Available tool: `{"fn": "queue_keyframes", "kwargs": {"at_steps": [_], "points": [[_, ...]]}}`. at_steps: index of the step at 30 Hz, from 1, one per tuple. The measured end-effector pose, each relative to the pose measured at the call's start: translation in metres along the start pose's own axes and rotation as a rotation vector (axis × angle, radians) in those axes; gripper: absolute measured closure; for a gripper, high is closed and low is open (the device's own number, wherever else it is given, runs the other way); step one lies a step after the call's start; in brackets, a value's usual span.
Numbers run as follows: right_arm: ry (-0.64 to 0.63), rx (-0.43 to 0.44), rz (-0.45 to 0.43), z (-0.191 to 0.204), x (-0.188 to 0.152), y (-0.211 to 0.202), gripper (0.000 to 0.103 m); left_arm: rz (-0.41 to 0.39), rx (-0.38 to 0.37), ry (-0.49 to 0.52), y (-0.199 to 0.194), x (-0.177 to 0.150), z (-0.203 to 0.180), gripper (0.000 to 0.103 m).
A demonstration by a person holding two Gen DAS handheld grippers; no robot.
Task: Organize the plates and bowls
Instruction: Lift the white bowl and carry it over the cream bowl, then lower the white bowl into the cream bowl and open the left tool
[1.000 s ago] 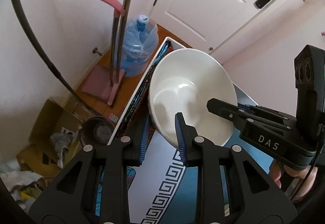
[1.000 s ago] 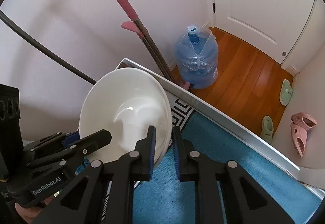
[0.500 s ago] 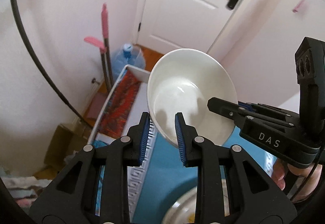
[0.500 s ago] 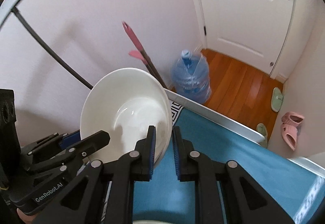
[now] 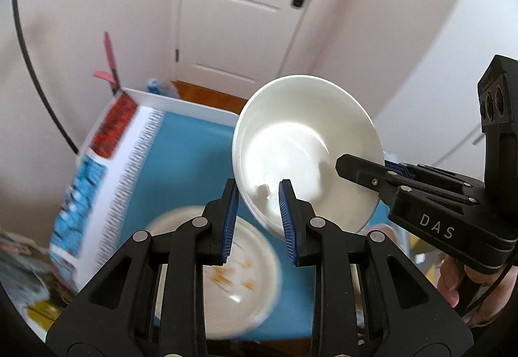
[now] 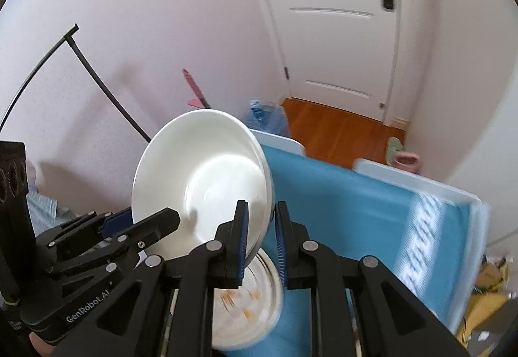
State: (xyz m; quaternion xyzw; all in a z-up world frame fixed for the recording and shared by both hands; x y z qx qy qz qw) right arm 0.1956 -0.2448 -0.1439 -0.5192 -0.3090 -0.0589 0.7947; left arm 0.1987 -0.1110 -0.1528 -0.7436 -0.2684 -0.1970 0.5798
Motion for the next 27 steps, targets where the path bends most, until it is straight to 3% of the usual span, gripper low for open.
{"fn": "queue_keyframes", "kwargs": {"at_steps": [7, 12, 19, 27], "points": [[0.069, -0.076, -0.030, -0.060, -0.058, -0.071, 0.088, 0.056, -0.084, 0.069, 0.001, -0.039, -0.087, 0.080], [0.138, -0.135, -0.030, -0.097, -0.092, -0.097, 0.088, 0.121, -0.133, 0.122, 0.016, -0.063, -0.133, 0.080], [0.240, -0.179, 0.015, -0.146, -0.143, -0.099, 0.088, 0.258, -0.155, 0.186, 0.057, -0.105, -0.171, 0.080], [0.323, -0.174, 0.096, -0.176, -0.182, -0.065, 0.088, 0.360, -0.125, 0.219, 0.099, -0.131, -0.176, 0.080]]}}
Point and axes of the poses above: each gripper's, at about its wrist camera, not at the fingertips, and y roughly the way its jaws point, z to its left, x to its top, the point moved 3 cm from there along y, roughly the way its jaws point, and after that the axes turned 3 degrees about y, right-handed, at the moved point
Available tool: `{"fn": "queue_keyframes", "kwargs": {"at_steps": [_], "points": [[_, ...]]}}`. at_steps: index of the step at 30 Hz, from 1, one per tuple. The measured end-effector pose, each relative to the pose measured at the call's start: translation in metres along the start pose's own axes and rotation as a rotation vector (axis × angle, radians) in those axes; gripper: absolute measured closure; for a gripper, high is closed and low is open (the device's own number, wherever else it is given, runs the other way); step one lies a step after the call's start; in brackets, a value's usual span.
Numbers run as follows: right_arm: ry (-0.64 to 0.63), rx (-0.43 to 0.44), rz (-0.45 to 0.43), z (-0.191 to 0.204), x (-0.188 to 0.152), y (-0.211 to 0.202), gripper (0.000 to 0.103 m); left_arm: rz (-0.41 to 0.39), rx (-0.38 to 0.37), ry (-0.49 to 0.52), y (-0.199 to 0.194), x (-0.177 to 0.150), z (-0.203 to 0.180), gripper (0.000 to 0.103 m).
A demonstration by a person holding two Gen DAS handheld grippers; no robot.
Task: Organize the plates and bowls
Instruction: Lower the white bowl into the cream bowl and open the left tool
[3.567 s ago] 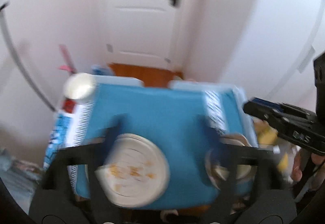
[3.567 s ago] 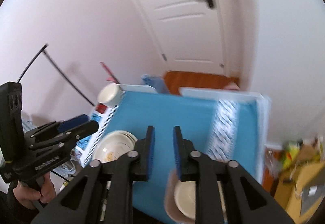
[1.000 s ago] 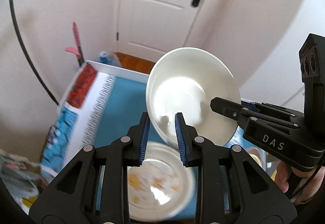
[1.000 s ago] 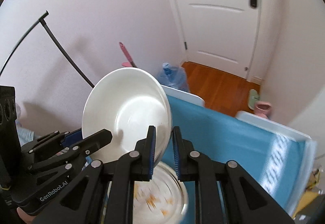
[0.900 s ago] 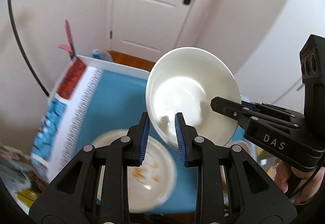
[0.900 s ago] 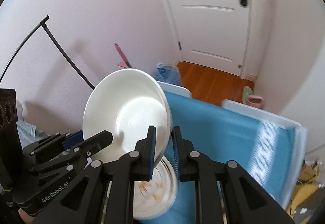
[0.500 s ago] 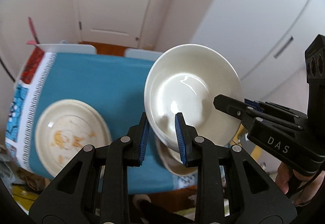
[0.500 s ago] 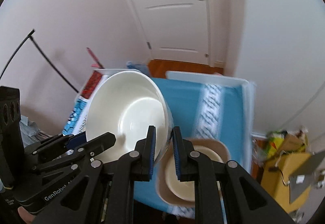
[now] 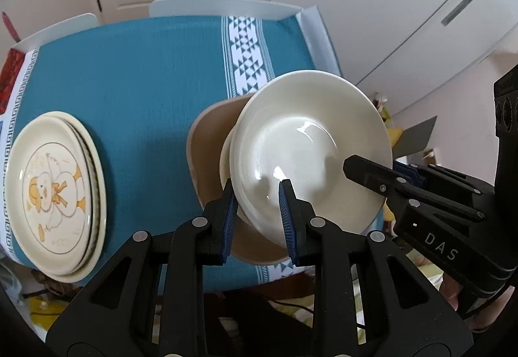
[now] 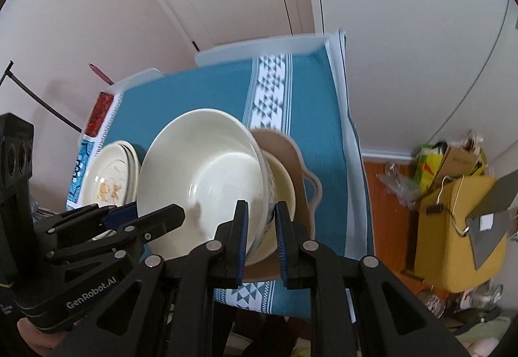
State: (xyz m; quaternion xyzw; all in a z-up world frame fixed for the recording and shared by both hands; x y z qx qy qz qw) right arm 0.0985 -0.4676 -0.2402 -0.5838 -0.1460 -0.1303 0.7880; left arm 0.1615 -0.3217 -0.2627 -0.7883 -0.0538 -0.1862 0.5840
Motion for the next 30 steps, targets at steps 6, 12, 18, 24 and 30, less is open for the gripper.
{"fn": "queue_keyframes", "kwargs": {"at_steps": [6, 12, 18, 24, 30], "points": [[-0.004, -0.003, 0.021, -0.004, -0.004, 0.021, 0.088, 0.031, 0.050, 0.033, 0.018, 0.000, 0.001, 0.080], [-0.030, -0.032, 0.029, -0.002, -0.006, 0.028, 0.088, 0.034, 0.103, 0.075, 0.023, 0.005, -0.002, 0.080], [-0.051, -0.059, 0.036, 0.000, -0.007, 0.031, 0.088, 0.049, 0.171, 0.138, 0.027, 0.006, -0.009, 0.080], [-0.032, -0.058, 0.038, -0.002, -0.005, 0.031, 0.087, 0.053, 0.233, 0.201, 0.032, 0.007, -0.017, 0.080], [-0.031, -0.065, 0.043, -0.004, -0.004, 0.031, 0.086, 0.061, 0.252, 0.214, 0.034, 0.009, -0.016, 0.080]]}}
Point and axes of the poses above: each gripper's, at about its wrist camera, not at the fingertips, and y roughly the way its jaws point, z to its left, x to its top, the point moved 3 cm from there along y, roughly the way its jaws point, and after that the axes turned 3 degrees about y, right-handed, at the moved point
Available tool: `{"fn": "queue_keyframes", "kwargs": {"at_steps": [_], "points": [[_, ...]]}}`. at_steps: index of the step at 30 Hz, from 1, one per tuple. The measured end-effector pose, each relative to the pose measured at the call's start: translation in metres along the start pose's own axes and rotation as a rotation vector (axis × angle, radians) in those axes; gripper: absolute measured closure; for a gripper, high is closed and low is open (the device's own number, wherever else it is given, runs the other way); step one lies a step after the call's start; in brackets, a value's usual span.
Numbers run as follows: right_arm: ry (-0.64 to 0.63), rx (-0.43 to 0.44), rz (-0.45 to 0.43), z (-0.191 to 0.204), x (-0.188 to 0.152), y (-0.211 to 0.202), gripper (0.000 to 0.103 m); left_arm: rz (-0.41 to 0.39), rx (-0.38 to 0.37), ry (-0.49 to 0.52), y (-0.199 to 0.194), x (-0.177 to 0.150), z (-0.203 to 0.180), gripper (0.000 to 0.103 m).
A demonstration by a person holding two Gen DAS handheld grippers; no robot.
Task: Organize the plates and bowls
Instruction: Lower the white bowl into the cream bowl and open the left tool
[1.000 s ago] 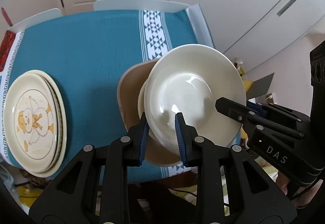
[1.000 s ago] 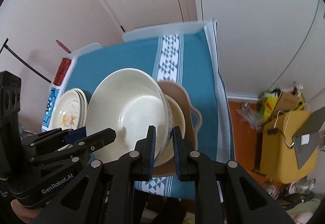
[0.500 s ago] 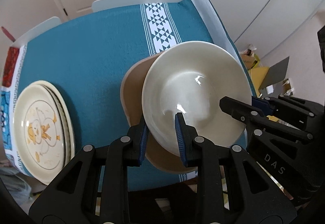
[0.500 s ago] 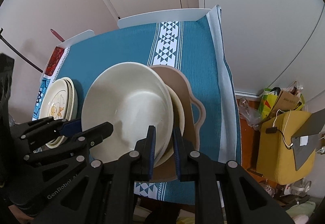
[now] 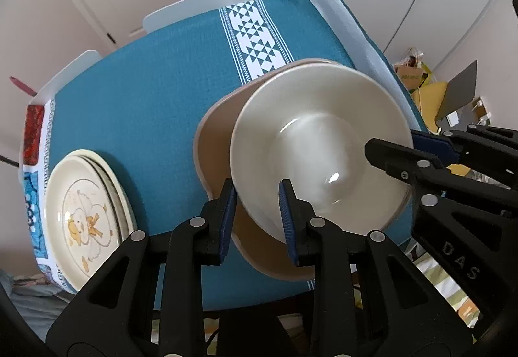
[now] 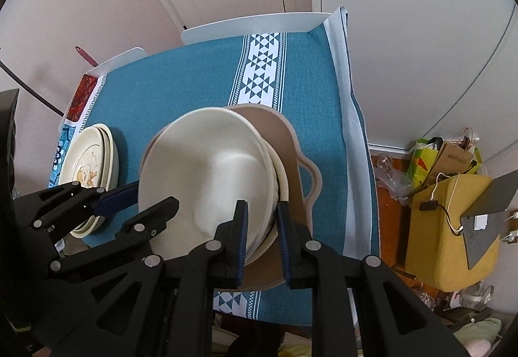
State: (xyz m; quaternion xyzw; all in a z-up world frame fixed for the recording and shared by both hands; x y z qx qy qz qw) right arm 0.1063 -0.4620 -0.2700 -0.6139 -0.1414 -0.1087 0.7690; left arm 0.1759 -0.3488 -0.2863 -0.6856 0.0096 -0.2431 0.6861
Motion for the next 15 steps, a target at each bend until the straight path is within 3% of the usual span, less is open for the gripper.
{"fn": "queue_keyframes", "kwargs": {"at_steps": [15], "points": [[0.031, 0.038, -0.010, -0.004, 0.001, -0.009, 0.086, -0.039, -0.012, -0.016, -0.018, 0.003, 0.009, 0.080]]}}
Point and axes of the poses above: each gripper's, at about its wrist camera, not at the fingertips, and y roughly the way its jaws point, z to its left, x to its top, the point moved 3 cm from there along y, roughly the way its jaws point, and after that the axes turned 3 degrees about y, right-handed, at the moved point
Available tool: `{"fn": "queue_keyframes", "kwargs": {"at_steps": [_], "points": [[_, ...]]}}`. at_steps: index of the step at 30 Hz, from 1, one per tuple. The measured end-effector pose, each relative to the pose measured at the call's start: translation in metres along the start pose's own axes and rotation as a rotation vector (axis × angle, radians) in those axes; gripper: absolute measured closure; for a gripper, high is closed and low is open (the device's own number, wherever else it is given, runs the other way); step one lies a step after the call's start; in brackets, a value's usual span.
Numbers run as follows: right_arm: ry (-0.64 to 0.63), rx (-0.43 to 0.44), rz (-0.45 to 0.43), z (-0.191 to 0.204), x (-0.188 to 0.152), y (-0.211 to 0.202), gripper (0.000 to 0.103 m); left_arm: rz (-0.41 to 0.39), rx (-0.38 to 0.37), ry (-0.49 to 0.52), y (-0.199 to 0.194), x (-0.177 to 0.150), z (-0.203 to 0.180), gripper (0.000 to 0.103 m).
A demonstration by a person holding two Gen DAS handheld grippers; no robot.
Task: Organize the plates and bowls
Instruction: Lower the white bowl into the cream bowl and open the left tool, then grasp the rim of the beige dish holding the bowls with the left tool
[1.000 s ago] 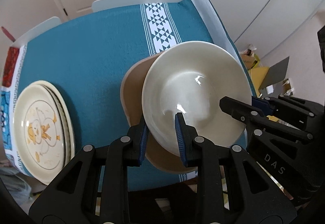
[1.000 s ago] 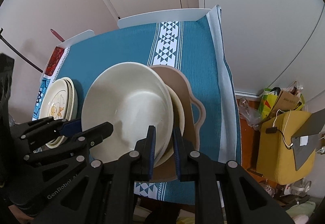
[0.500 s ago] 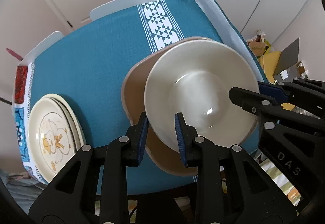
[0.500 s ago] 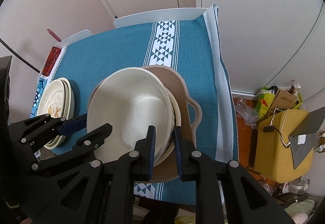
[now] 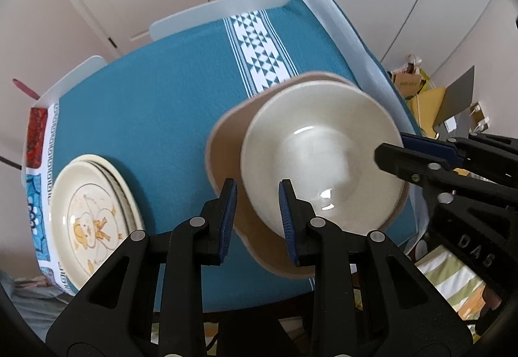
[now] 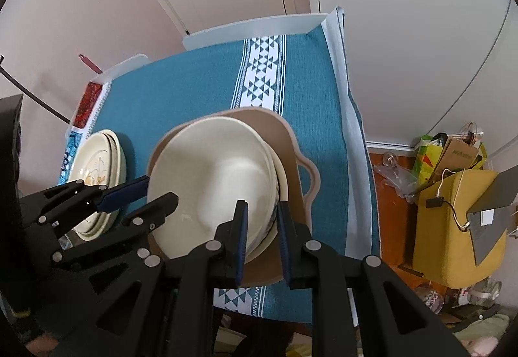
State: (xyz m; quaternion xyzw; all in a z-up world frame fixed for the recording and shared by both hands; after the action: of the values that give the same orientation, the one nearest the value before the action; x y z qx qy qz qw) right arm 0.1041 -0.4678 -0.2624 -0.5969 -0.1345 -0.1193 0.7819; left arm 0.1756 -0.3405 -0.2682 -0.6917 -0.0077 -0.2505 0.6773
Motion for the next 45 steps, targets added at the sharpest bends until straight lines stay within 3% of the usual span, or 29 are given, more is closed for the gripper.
{"fn": "queue_keyframes", "kwargs": {"at_steps": [6, 7, 9, 10, 11, 12, 14, 20, 27, 33, 43, 45], "points": [[0.010, 0.058, -0.096, -0.007, 0.009, -0.043, 0.086, -0.093, -0.017, -0.050, -0.050, 0.007, 0.030, 0.079], [0.002, 0.072, -0.121, -0.009, 0.011, -0.055, 0.085, -0.103, -0.011, -0.054, -0.056, 0.008, 0.035, 0.074], [-0.021, 0.083, -0.140, -0.012, 0.014, -0.067, 0.079, -0.112, 0.003, -0.055, -0.067, 0.009, 0.046, 0.046], [-0.038, 0.079, -0.144, -0.013, 0.015, -0.073, 0.074, -0.114, 0.011, -0.052, -0.071, 0.008, 0.049, 0.012], [-0.055, 0.069, -0.147, -0.015, 0.015, -0.077, 0.052, -0.127, 0.022, -0.046, -0.075, 0.007, 0.053, 0.000], [-0.071, 0.060, -0.148, -0.015, 0.015, -0.079, 0.026, -0.152, 0.036, -0.033, -0.080, 0.004, 0.056, 0.000], [-0.123, 0.044, -0.136, -0.016, 0.011, -0.080, 0.013, -0.133, 0.037, -0.003, -0.079, 0.000, 0.058, 0.000], [-0.329, -0.174, 0.006, -0.016, 0.000, -0.052, 0.013, 0.008, 0.001, 0.090, -0.043, -0.015, 0.050, 0.000], [-0.375, -0.201, 0.174, -0.023, 0.003, 0.001, 0.013, 0.105, -0.024, 0.098, 0.002, -0.027, 0.038, 0.001], [-0.410, -0.191, 0.242, -0.019, -0.002, 0.021, 0.033, 0.146, -0.063, 0.102, 0.025, -0.031, 0.035, 0.012], [-0.496, -0.125, 0.318, -0.007, -0.007, 0.051, 0.064, 0.194, -0.146, 0.103, 0.051, -0.032, 0.017, 0.046], [-0.490, -0.100, 0.316, -0.009, -0.006, 0.055, 0.069, 0.197, -0.149, 0.097, 0.056, -0.033, 0.016, 0.049]]}}
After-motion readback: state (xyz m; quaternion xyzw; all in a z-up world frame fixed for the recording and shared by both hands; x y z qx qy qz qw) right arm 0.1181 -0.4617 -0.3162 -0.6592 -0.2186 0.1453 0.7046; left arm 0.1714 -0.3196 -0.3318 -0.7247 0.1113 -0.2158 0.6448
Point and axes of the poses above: each gripper's, at about its wrist camera, not at the fingertips, and y roughly the way its jaws point, z to its left, x to its top, the point moved 3 cm from there along y, roughly the way its jaws point, and after that the axes turned 3 degrees about y, right-handed, at the moved point
